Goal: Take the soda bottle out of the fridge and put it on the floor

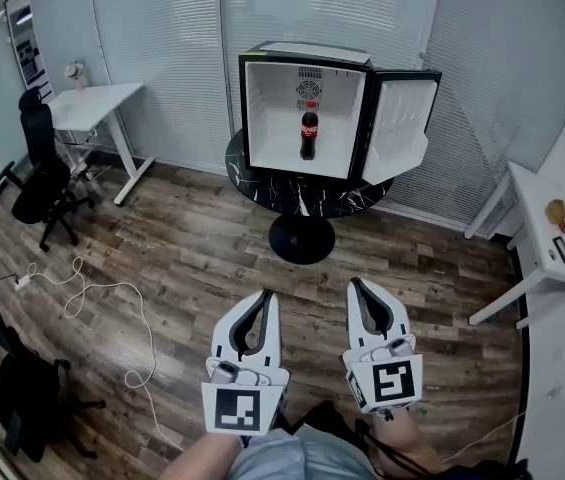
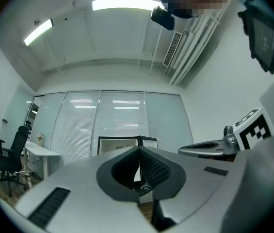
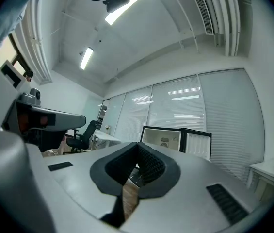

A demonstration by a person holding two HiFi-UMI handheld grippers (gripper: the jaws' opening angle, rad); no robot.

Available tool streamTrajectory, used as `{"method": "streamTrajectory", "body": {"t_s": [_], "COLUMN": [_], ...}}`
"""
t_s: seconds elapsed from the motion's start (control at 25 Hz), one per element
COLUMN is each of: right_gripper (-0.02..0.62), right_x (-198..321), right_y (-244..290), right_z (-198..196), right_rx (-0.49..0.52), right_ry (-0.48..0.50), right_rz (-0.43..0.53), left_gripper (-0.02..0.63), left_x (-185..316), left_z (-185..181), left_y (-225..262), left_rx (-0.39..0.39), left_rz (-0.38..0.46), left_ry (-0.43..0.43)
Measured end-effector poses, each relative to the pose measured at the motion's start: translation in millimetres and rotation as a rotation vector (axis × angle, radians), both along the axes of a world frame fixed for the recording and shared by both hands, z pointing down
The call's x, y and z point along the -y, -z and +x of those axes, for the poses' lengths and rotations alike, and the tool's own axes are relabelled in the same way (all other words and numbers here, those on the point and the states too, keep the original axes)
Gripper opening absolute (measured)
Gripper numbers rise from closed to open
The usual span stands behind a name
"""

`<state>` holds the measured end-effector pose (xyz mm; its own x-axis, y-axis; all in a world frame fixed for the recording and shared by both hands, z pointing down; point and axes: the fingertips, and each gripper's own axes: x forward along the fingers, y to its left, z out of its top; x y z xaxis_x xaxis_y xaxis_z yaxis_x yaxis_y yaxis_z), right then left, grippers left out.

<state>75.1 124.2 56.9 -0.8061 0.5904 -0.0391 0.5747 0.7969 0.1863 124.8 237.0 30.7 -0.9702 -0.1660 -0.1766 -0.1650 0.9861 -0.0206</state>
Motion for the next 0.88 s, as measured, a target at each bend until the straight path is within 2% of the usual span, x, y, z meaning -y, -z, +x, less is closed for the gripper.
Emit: {"method": "streamTrajectory", "body": {"t_s": [0.2, 0.36, 0.6, 0.88], "right_gripper": [0.014, 0.014, 0.014, 0.014], "right_x": [6.0, 9.4, 3.9, 2.1], "right_y": [-15.8, -28.7, -47.8, -54.8], "right_z": [-31.4, -71.1, -147.7, -238.3], "right_rx": [-0.027, -0.049, -0.095, -0.128], "right_ry": [-0.031, -0.038, -0.020, 0.016], "right_rz": [0.000, -0.007, -0.027, -0.042], "left_gripper": [0.017, 0.017, 0.017, 0.017], "left_x": [3.3, 9.2, 11.4, 12.1], "left_z": [-32.5, -70.1, -145.9, -236.9], "left_y": [-20.2, -36.1, -46.4, -47.2], "left_rx": [-0.047, -0.087, -0.115, -0.131], "left_rz": [-0.007, -0.012, -0.055, -0.064], "left_ry": [-0.026, -0.037, -0.041, -0.014]}}
